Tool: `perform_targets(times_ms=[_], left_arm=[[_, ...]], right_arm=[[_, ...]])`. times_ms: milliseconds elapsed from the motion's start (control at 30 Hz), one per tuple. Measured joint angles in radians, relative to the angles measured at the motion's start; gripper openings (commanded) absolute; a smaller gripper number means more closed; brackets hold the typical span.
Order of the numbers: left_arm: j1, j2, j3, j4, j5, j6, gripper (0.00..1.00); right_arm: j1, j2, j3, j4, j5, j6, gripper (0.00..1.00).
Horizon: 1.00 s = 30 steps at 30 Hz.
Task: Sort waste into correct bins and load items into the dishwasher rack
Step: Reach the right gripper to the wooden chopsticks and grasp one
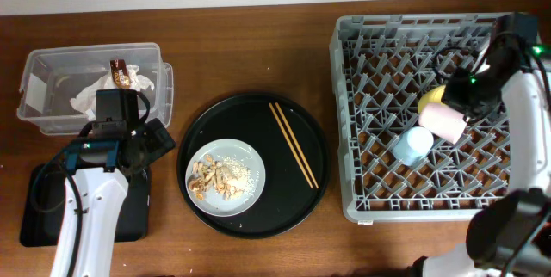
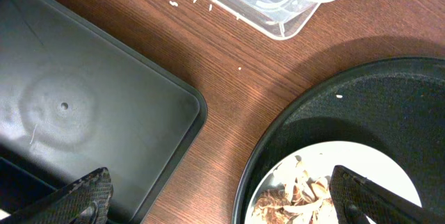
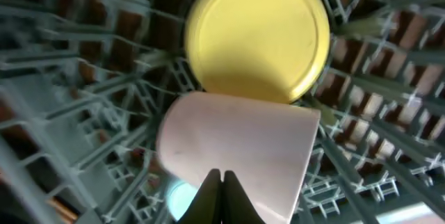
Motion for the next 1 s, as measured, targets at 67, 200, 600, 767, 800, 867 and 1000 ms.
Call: perform_targets(times_ms=[67,200,600,767,800,867,1000], left_arm=[[0.000,0.000,0.000,0.000,0.000,0.000,0.99],[0.000,0.000,0.000,0.000,0.000,0.000,0.99],[0.000,0.000,0.000,0.000,0.000,0.000,0.99],[0.000,0.000,0.000,0.000,0.000,0.000,0.99],[0.000,0.000,0.000,0.000,0.000,0.000,0.99],[0.000,0.000,0.000,0.000,0.000,0.000,0.99],[0.000,0.000,0.000,-0.001,0.000,0.000,0.99]], right_arm=[[0.001,0.029,0.000,-0.025,0.058,0.019,0.04],[0.000,0.029,0.000,-0.050,0.114,0.028,0.04],[-0.032,-0.167,0.000,-0.161,0.149,0.059,0.04],[0.052,-0.236,0.000,-0.169,-0.113,-0.018,0.56],[0.137,-0.275,0.000,-0.159,-0.187,-0.048,0.66],[0.291,-0.293,0.000,-0.128,-0.247,-0.082,0.69],[0.732,-0.121,0.000,0.097,-0.189,-0.088,0.52]])
